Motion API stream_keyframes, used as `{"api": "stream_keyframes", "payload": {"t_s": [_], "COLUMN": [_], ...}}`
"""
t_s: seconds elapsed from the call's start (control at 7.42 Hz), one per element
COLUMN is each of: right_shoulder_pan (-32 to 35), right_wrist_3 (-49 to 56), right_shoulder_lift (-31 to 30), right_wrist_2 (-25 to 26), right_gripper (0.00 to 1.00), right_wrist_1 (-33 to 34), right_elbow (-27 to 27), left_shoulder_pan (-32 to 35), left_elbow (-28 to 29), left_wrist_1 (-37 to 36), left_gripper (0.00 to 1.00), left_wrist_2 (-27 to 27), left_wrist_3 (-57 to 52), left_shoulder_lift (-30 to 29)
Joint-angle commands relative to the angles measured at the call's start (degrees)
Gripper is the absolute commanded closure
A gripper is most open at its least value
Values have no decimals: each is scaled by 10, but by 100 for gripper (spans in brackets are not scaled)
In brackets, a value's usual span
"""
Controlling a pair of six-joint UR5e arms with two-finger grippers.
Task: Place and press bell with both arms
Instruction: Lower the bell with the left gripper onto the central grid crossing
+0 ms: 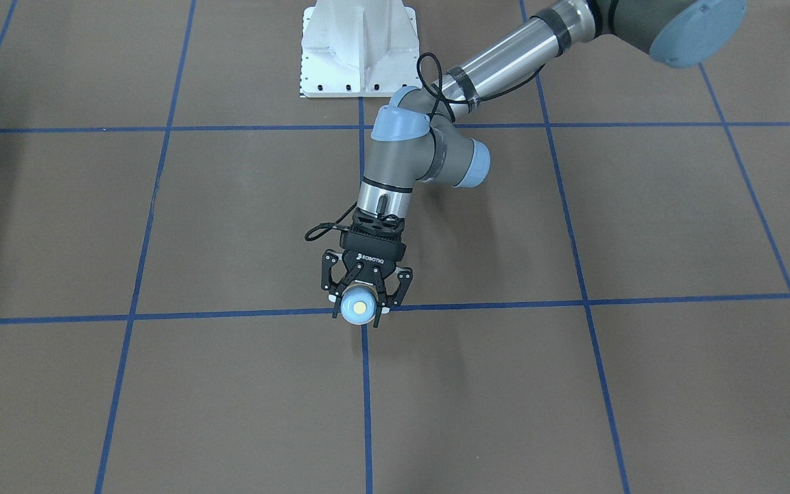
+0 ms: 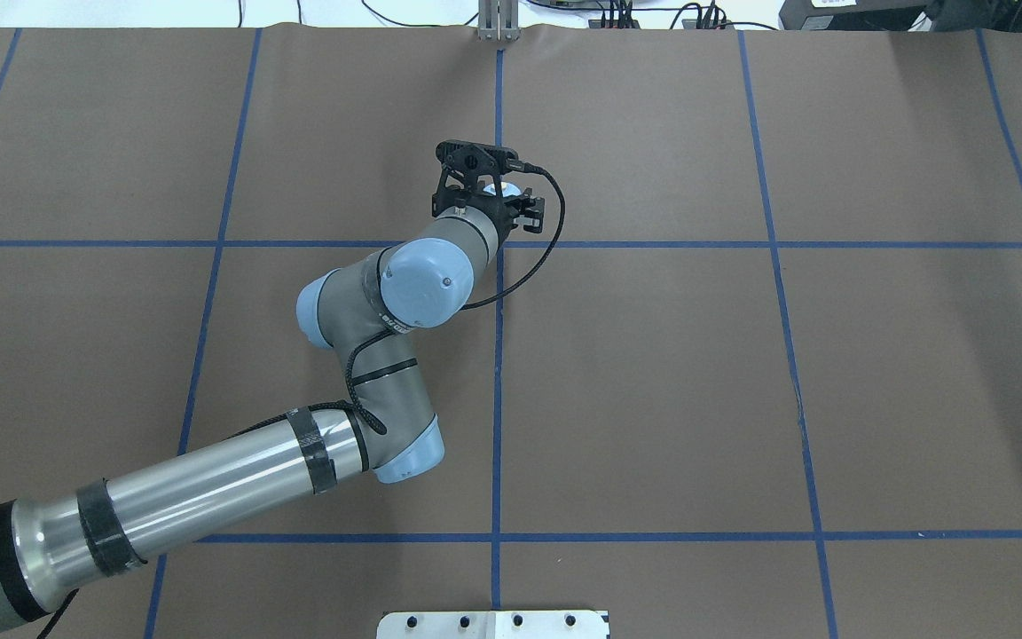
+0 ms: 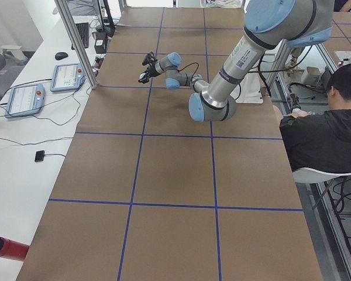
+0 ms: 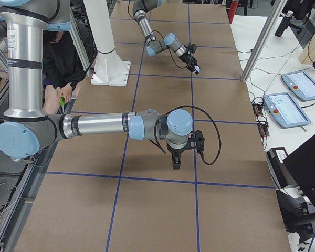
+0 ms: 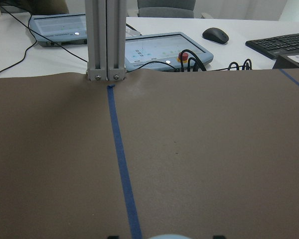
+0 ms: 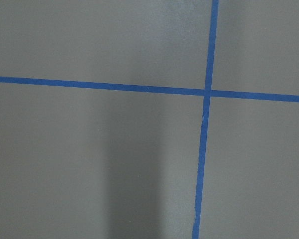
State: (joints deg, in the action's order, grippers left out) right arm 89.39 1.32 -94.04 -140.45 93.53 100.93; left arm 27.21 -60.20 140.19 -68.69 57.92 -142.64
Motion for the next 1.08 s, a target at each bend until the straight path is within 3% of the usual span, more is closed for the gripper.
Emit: {"api": "stream_keyframes", "payload": {"t_s": [0.0,0.94], "right_shoulder_pan": [0,0], "right_wrist_3": [-1,-1], "right_shoulder_lift": [0,0], "right_wrist_2": [-3,-4], "right_gripper": [0,0], "right_wrist_1": [0,-1], "right_elbow": [2,2], "left_shoulder_pan": [-3,-5], "left_elbow": [18,41], "left_wrist_1": [0,3], "left_gripper": [100,100], "left_wrist_2": [-3,16], "left_wrist_3": [0,0], "left_shoulder_lift": [-9,-6]}}
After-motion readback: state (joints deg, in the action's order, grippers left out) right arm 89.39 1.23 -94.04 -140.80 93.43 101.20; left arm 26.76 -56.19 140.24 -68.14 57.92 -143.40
